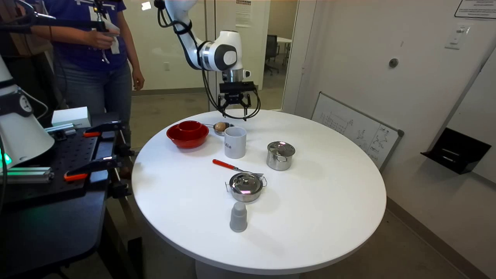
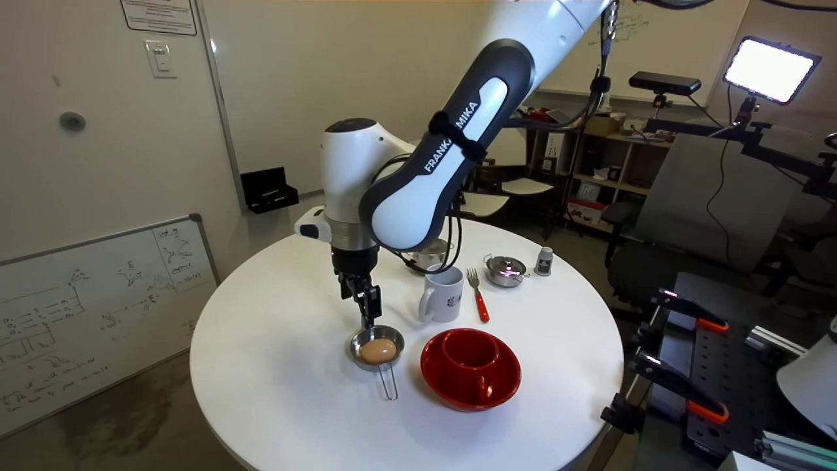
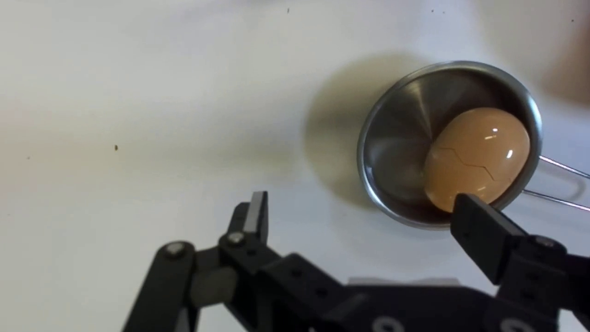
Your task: Move the silver pan to the right
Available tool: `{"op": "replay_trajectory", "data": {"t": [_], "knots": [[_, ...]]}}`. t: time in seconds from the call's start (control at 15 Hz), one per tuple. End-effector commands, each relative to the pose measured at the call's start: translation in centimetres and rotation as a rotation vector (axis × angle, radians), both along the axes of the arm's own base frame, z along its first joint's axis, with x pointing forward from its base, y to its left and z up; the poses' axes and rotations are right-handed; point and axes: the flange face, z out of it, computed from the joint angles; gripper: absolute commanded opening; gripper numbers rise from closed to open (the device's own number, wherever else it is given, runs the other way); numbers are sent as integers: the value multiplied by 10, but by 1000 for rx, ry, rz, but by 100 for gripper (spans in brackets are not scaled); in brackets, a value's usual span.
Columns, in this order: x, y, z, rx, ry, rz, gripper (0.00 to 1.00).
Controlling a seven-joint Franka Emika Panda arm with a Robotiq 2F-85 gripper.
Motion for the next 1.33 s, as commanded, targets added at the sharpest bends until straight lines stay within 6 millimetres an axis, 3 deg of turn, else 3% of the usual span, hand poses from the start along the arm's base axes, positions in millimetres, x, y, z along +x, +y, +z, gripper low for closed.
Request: {"op": "replay_trajectory", "data": {"t": [0.0, 0.93, 1.0, 1.13, 1.27], "knots": [[16, 4, -16, -18, 16, 59, 100], [22, 4, -45, -54, 50, 61, 97], [23, 4, -45, -55, 49, 59, 95], [22, 3, -46, -58, 48, 54, 72], [21, 1, -46, -58, 48, 50, 61]]}}
